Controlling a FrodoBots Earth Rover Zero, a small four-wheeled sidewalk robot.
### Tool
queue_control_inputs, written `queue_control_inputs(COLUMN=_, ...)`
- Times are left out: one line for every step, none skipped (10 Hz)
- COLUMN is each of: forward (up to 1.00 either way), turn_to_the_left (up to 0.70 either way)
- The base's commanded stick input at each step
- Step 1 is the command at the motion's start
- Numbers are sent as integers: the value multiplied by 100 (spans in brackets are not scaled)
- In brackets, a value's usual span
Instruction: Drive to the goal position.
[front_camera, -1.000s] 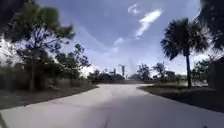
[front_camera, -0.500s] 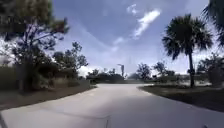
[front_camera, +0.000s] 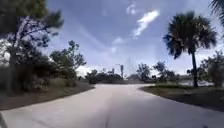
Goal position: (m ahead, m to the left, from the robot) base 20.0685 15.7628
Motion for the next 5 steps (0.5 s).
queue_control_inputs(forward=85, turn_to_the_left=4)
queue_control_inputs(forward=85, turn_to_the_left=4)
queue_control_inputs(forward=85, turn_to_the_left=4)
queue_control_inputs(forward=85, turn_to_the_left=4)
queue_control_inputs(forward=85, turn_to_the_left=4)
